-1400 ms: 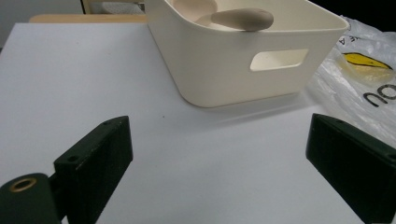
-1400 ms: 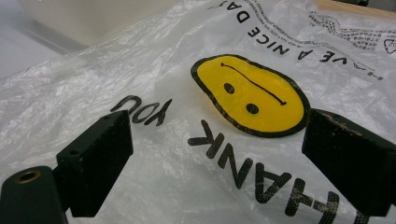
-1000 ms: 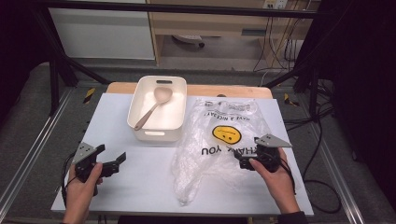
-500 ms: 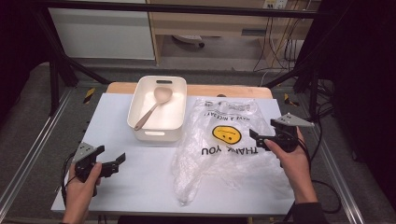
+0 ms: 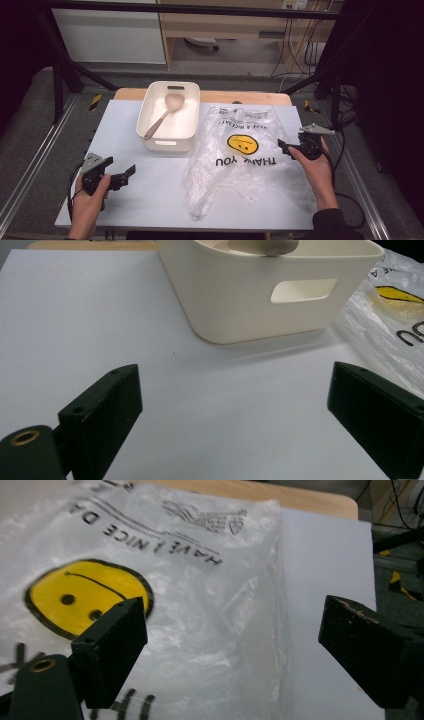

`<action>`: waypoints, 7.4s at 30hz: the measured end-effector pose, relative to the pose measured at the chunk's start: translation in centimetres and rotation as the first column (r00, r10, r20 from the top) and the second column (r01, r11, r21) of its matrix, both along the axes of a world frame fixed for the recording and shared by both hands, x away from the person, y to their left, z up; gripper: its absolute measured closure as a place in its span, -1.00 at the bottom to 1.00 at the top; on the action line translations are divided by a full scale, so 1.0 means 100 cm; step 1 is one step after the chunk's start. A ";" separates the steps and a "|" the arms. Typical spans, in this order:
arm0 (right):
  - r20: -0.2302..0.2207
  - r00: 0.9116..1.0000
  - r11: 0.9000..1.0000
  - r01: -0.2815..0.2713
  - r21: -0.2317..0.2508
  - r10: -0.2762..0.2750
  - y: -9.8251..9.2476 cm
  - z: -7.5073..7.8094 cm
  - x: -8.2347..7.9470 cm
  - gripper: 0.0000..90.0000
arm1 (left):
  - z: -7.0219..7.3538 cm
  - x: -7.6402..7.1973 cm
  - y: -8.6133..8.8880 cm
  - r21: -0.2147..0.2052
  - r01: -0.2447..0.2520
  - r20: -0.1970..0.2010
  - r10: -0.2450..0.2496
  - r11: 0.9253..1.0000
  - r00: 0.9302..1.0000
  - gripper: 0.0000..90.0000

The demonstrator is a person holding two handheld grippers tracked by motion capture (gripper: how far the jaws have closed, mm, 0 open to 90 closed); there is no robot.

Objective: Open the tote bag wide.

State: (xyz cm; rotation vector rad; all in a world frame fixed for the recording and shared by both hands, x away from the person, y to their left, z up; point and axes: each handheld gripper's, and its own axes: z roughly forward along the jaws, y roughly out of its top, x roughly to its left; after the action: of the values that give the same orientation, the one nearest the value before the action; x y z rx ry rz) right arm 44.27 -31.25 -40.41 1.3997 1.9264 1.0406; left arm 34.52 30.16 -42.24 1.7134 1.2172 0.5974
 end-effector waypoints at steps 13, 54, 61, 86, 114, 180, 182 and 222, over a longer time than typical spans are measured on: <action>-0.062 0.997 0.999 0.039 0.012 -0.039 -0.021 -0.029 0.007 -0.69 | 0.000 -0.001 -0.001 0.000 -0.001 -0.001 0.001 1.000 1.000 -0.84; -0.117 0.980 0.984 0.170 0.057 -0.163 -0.037 -0.047 0.033 1.00 | -0.001 0.000 -0.002 0.021 -0.016 -0.001 0.016 1.000 1.000 -0.83; -0.098 0.987 0.989 0.132 0.061 -0.126 -0.035 -0.046 0.032 0.90 | -0.001 0.000 -0.001 0.024 -0.020 0.002 0.019 1.000 1.000 -0.83; 0.088 0.993 0.996 0.079 0.030 -0.082 0.013 0.008 -0.046 -0.85 | 0.001 -0.005 0.007 -0.036 -0.065 0.006 0.065 0.997 0.998 -0.86; 0.030 0.979 0.978 -0.202 0.049 0.201 0.112 -0.002 -0.085 -0.82 | 0.000 -0.006 0.006 -0.039 -0.070 0.004 0.070 0.997 0.998 -0.86; -0.099 0.972 0.977 -0.213 0.028 0.215 0.275 -0.040 0.018 0.93 | -0.001 -0.004 0.010 -0.063 -0.073 -0.020 0.071 0.995 0.997 -0.83; -0.113 0.973 0.980 -0.198 0.035 0.201 0.274 -0.044 0.023 0.88 | -0.001 -0.004 0.010 -0.063 -0.073 -0.022 0.072 0.995 0.997 -0.83; 0.033 0.985 0.985 -0.172 0.001 0.172 0.107 0.054 -0.019 -0.81 | -0.003 -0.003 0.010 -0.055 -0.053 -0.032 0.052 0.997 0.998 -0.84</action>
State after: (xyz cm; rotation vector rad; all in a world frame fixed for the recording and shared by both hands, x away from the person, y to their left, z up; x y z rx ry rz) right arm 42.34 -20.54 -34.98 1.2277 2.0508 1.1394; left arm 34.22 31.15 -42.57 1.6537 1.2924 0.5652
